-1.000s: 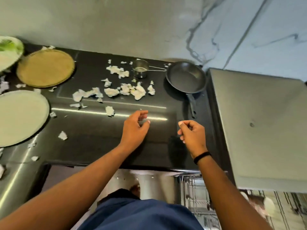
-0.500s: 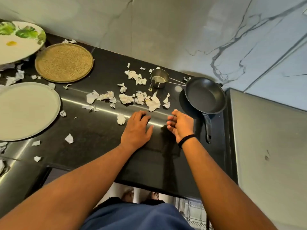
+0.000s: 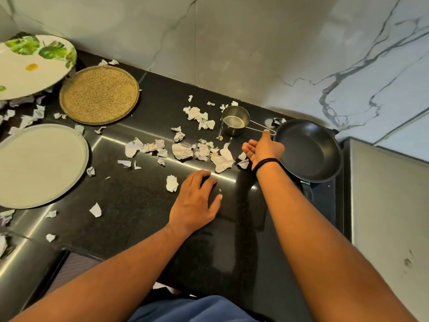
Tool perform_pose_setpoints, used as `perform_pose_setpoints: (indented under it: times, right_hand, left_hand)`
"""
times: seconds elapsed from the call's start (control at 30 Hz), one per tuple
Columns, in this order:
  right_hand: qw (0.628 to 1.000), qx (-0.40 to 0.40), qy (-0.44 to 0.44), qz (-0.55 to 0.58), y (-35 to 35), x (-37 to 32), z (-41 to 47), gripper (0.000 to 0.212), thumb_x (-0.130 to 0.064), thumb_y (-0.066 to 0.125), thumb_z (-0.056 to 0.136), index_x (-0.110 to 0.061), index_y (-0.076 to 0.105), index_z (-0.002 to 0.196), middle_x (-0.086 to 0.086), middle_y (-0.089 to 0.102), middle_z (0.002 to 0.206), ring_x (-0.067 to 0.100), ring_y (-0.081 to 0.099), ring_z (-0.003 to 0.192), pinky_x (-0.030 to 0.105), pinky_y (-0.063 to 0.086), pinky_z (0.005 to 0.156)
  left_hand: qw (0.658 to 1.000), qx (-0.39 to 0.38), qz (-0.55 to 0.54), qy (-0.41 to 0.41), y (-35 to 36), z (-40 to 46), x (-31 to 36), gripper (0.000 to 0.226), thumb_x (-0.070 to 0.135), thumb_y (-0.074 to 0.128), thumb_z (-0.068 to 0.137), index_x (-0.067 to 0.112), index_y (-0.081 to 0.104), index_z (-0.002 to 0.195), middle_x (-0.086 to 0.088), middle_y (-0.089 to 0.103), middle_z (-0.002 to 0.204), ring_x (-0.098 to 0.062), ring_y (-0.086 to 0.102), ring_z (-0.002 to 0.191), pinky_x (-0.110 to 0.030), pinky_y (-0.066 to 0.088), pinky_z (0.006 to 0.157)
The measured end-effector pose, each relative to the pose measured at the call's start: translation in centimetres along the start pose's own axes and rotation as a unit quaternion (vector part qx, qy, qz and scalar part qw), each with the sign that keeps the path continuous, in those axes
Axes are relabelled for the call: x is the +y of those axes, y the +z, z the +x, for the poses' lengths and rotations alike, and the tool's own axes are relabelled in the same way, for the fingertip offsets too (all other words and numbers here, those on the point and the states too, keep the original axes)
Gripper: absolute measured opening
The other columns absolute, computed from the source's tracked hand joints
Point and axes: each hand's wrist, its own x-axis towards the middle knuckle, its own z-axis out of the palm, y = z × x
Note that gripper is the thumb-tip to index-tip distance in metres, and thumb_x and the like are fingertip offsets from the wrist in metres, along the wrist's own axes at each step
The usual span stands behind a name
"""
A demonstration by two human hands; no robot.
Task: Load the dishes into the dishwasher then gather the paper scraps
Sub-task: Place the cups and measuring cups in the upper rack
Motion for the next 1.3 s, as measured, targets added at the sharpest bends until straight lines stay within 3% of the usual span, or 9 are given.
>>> perform_pose_setpoints:
  times: [0.07,0.13,0.2,0.57,0.83,0.93,1.03,1.17,1.3]
  right_hand:
    - [1.000,0.007,0.008,0.025,0.5,-0.1,0.6,0.028,-0.033,0.053,0.103,-0.005,0.055,0.100,0.013,0.067,0.079,0.021,0.066,0.057,0.035,0.062,0.061]
    - [0.999,-0.005,0.020,0.051,0.9,-0.3,1.2,0.034,-0.033,0.046,0.106,-0.005,0.059,0.092,0.011,0.066,0.075,0.018,0.062,0.050,0.028,0.055,0.046]
    - [0.997,-0.014,0.028,0.072,1.1,-0.5,1.6,0.040,-0.030,0.039,0.108,-0.006,0.058,0.084,0.010,0.062,0.069,0.018,0.059,0.047,0.024,0.049,0.041]
    - [0.992,-0.062,-0.017,0.111,-2.1,0.3,-2.4,0.039,-0.022,0.033,0.110,-0.001,0.057,0.087,0.015,0.065,0.068,0.020,0.069,0.051,0.030,0.057,0.049]
    - [0.983,-0.114,-0.074,0.124,-9.7,2.5,-8.7,0.031,-0.018,0.035,0.109,-0.002,0.057,0.094,0.011,0.064,0.068,0.021,0.070,0.060,0.031,0.059,0.058]
    - [0.984,-0.096,-0.099,0.113,-13.2,3.4,-10.7,0.029,-0.015,0.038,0.107,-0.003,0.059,0.093,0.010,0.063,0.068,0.022,0.068,0.062,0.032,0.060,0.059]
    - [0.985,-0.063,-0.125,0.104,-16.8,4.1,-12.2,0.031,-0.019,0.037,0.108,-0.003,0.060,0.095,0.009,0.066,0.067,0.022,0.070,0.065,0.032,0.060,0.060]
    - [0.979,-0.018,-0.163,0.117,-22.3,4.0,-13.8,0.030,-0.018,0.038,0.108,-0.005,0.061,0.096,0.008,0.068,0.069,0.024,0.072,0.069,0.032,0.061,0.062]
    - [0.971,0.025,-0.197,0.130,-28.6,4.8,-15.2,0.031,-0.024,0.039,0.108,-0.006,0.061,0.096,0.007,0.070,0.069,0.025,0.072,0.070,0.034,0.062,0.066]
  left_hand:
    - [1.000,-0.005,0.000,-0.006,0.1,0.0,0.0,0.045,0.041,0.065,0.091,0.012,0.065,0.125,-0.008,0.053,0.131,-0.025,0.049,0.127,-0.039,0.042,0.109]
    - [1.000,-0.007,-0.003,-0.011,0.1,0.0,-0.1,0.046,0.042,0.064,0.092,0.012,0.065,0.126,-0.008,0.053,0.133,-0.025,0.048,0.128,-0.040,0.042,0.110]
    - [1.000,-0.011,-0.002,-0.010,0.1,0.0,-0.1,0.046,0.043,0.063,0.093,0.013,0.064,0.128,-0.008,0.052,0.134,-0.024,0.047,0.129,-0.040,0.042,0.110]
    - [0.999,-0.019,-0.020,-0.017,-0.5,0.2,0.1,0.053,0.051,0.066,0.090,0.015,0.059,0.128,-0.004,0.052,0.133,-0.022,0.047,0.128,-0.041,0.043,0.109]
    - [0.985,-0.005,-0.167,-0.043,-2.1,0.0,1.1,0.106,0.064,0.083,0.070,0.020,0.028,0.150,0.000,0.037,0.139,-0.016,0.051,0.116,-0.042,0.052,0.099]
    - [0.975,0.024,-0.216,-0.042,-2.4,0.7,3.5,0.116,0.065,0.084,0.068,0.019,0.023,0.155,0.001,0.037,0.141,-0.013,0.051,0.117,-0.040,0.054,0.096]
    - [0.962,0.015,-0.271,-0.022,-2.2,1.2,7.6,0.107,0.058,0.087,0.069,0.019,0.032,0.153,0.003,0.046,0.135,-0.010,0.052,0.119,-0.035,0.051,0.100]
    - [0.953,-0.045,-0.300,0.012,-1.1,0.7,12.8,0.102,0.053,0.090,0.066,0.018,0.043,0.149,0.004,0.048,0.129,-0.006,0.051,0.115,-0.028,0.052,0.097]
    - [0.939,-0.127,-0.319,0.027,0.8,-1.2,17.7,0.103,0.048,0.094,0.062,0.018,0.046,0.149,0.007,0.049,0.128,-0.010,0.050,0.120,-0.036,0.051,0.101]
